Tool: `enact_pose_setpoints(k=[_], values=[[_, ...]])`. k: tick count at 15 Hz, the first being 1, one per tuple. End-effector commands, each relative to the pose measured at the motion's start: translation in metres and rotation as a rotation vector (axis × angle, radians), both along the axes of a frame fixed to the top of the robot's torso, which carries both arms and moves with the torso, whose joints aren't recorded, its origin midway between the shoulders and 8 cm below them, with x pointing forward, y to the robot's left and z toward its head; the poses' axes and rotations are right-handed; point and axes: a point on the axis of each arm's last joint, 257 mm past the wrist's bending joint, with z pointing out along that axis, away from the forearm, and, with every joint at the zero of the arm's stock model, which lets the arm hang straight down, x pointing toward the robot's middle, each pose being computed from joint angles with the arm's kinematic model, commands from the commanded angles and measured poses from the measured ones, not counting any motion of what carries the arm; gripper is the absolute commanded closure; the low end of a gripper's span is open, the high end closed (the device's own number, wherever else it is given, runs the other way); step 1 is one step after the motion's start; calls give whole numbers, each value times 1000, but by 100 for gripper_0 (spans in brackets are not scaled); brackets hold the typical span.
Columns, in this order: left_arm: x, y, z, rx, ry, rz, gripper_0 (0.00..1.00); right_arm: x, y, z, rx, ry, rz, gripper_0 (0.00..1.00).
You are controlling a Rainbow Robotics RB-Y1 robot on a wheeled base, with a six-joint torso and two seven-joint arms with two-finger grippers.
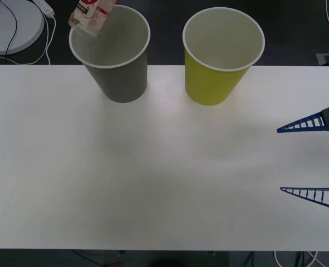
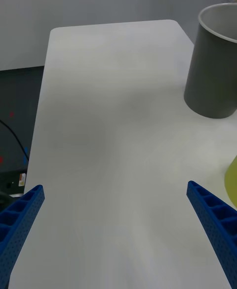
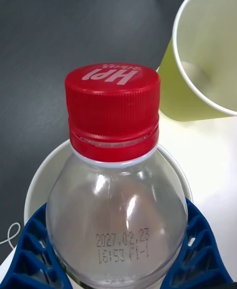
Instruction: Put the can into the green bin and the plastic bottle into the gray bin
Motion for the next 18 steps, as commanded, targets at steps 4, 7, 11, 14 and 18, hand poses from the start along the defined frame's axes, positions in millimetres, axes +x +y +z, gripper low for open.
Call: enact_pose_setpoints(k=[4,7,11,14,18], values=[[-1,-2,0,-8,4,-3,0,0,0,0,0,0,0,0],[-1,-2,-1,-9,6,-3,0,0,0,0,0,0,0,0],[-1,-1,0,-8,5,-1,0,0,0,0,0,0,0,0],[-1,3,1,-9,6,2,0,0,0,0,0,0,0,0],[-6,12,-4,-19,10,-24,0,0,0,0,0,0,0,0]])
